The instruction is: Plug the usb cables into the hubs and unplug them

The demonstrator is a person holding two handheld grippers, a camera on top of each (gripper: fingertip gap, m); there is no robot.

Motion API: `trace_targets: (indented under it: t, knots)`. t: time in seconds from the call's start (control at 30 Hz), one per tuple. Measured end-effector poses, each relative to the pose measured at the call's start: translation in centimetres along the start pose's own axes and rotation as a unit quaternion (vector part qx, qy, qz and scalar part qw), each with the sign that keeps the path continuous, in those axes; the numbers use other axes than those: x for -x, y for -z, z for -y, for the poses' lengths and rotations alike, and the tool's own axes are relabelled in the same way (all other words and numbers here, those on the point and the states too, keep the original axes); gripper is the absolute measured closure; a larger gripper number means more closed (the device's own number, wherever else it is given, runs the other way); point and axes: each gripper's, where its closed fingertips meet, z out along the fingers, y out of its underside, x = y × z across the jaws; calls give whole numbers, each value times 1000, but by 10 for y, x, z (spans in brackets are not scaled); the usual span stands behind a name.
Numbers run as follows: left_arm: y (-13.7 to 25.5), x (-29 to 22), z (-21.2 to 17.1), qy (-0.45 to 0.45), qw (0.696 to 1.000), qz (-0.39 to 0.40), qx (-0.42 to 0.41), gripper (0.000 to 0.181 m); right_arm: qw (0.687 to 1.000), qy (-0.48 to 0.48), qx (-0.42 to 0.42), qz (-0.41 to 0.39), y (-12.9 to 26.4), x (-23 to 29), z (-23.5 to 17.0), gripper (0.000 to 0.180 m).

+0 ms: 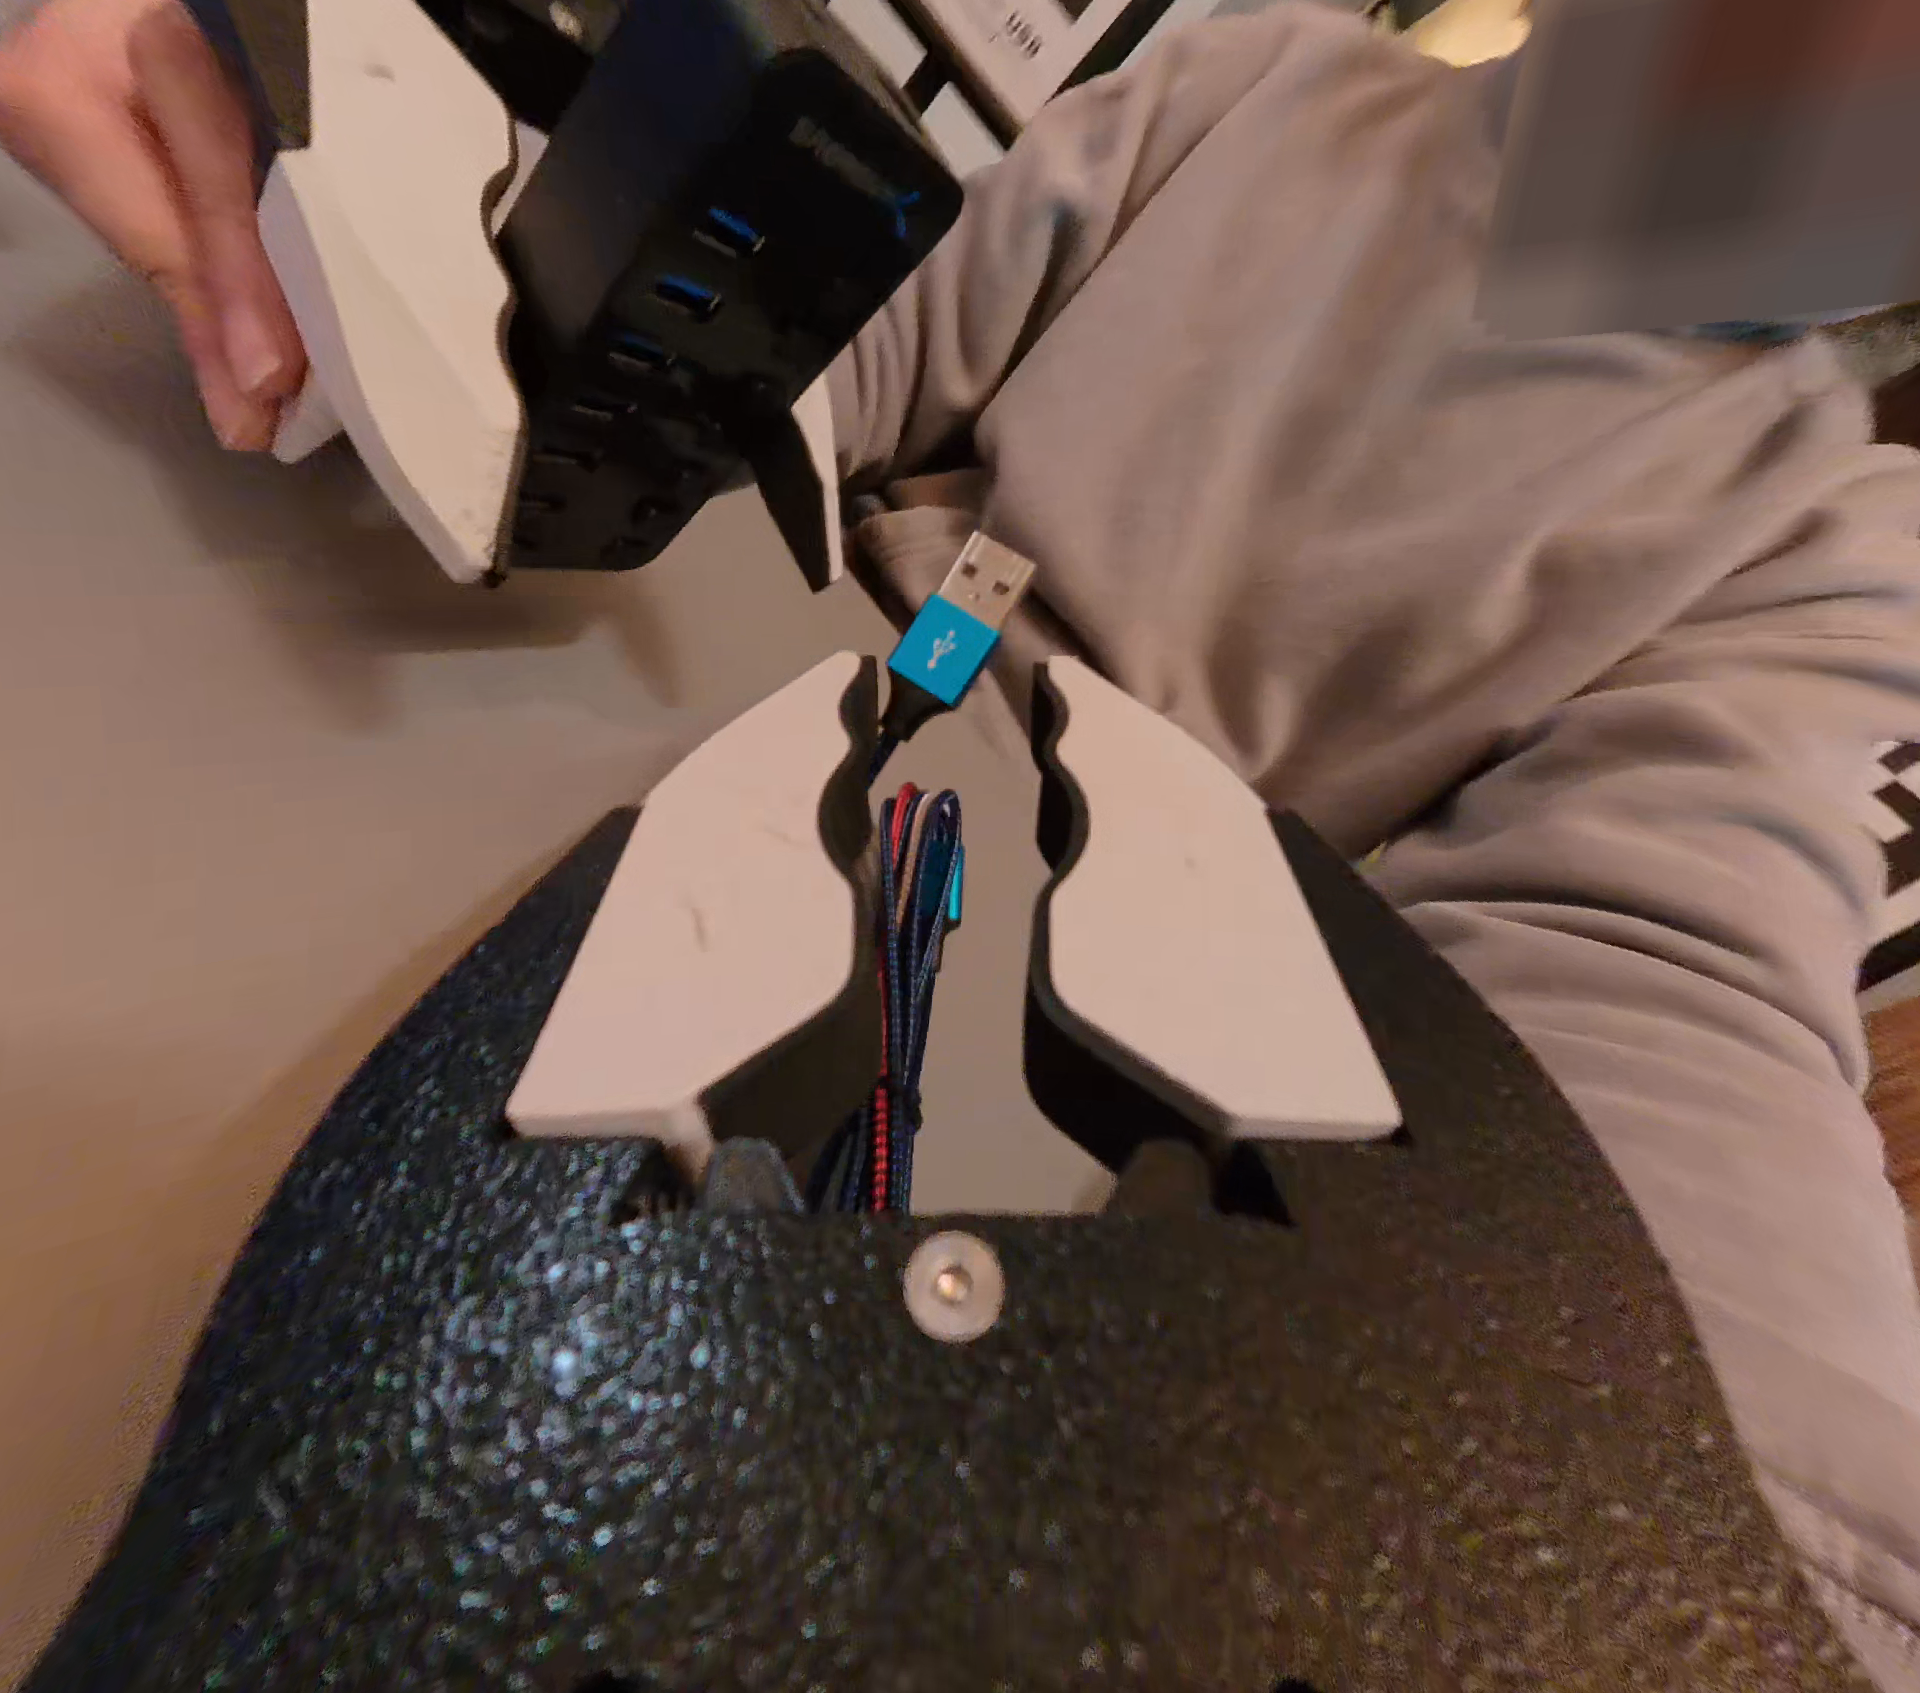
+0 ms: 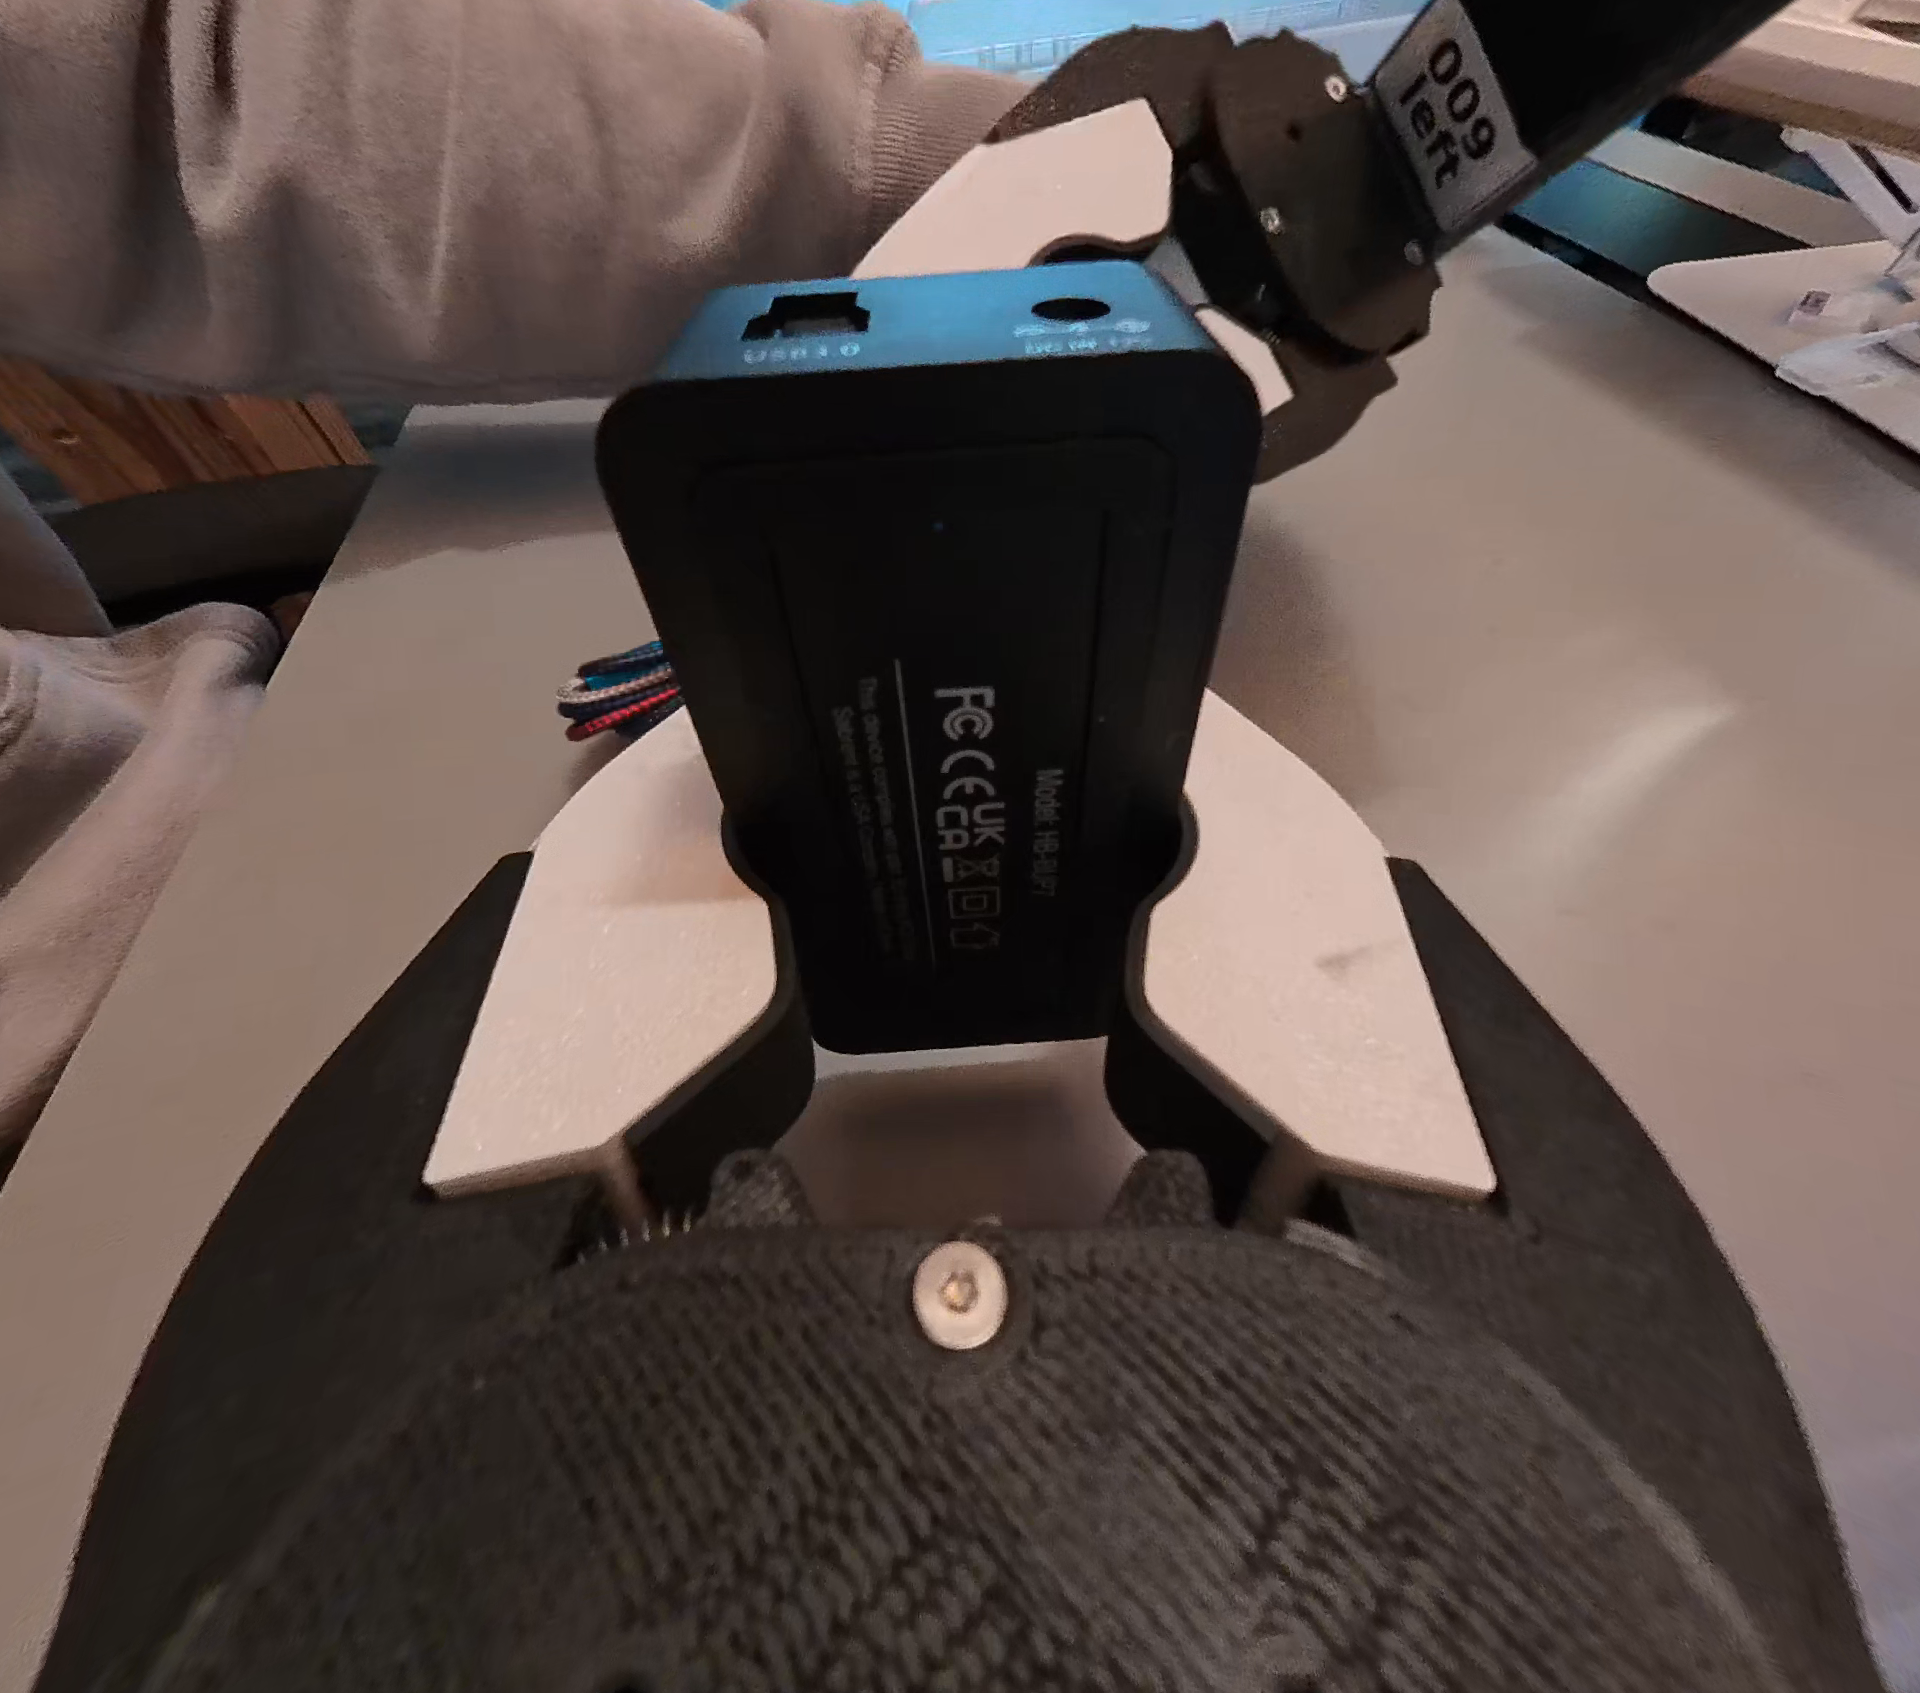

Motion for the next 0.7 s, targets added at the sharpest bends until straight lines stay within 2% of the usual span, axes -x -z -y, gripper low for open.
trace_targets:
  t: [0.1,0.3,0.4,0.47,0.57,0.63,0.7]
  knots:
    - [3,3,5,-6,1000,-17,-21,160,1000,-2,-2,-1,2,-2,0,109]
    - [3,11,11,-75,996,32,-31,161,1000,-1,0,-2,2,-2,-1,109]
    - [10,28,20,-78,989,115,-55,161,1000,6,-5,-14,3,-5,2,109]
    - [20,43,22,-54,976,199,-67,161,999,9,-12,-34,5,-11,4,109]
    - [42,66,11,-1,924,380,-30,162,996,11,-13,-88,7,-28,5,109]
    - [59,69,5,30,861,508,-4,162,995,18,-7,-98,3,-30,3,109]
    - [61,60,4,12,810,585,42,162,995,28,0,-96,-2,-29,2,108]
